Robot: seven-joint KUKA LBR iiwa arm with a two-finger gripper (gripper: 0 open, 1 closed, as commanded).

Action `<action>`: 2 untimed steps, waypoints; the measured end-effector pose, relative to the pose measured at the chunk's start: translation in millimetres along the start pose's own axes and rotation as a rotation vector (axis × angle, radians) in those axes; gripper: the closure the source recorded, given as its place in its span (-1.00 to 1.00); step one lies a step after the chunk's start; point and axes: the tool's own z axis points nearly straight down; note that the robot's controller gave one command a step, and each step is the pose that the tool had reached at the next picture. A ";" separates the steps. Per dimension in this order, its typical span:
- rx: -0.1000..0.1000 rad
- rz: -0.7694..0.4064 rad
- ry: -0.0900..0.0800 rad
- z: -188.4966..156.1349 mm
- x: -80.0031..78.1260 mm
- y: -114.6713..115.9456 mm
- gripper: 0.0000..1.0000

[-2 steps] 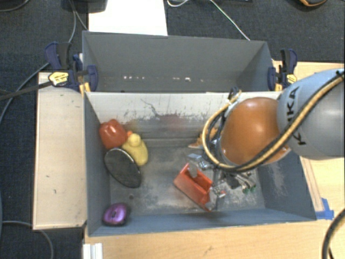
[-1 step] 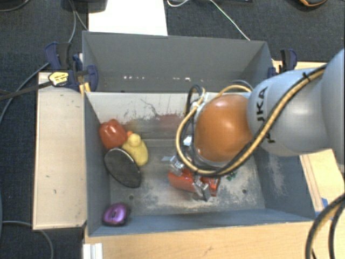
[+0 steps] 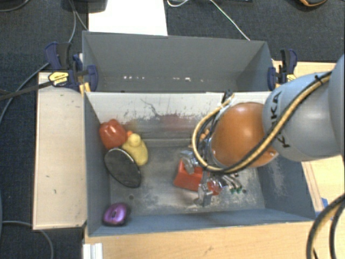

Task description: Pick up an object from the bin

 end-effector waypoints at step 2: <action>0.001 -0.075 -0.004 -35.5 2.5 -5.5 -1.00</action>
Offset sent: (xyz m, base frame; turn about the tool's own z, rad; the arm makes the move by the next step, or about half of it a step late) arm -0.0046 -0.0062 0.0339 -0.0771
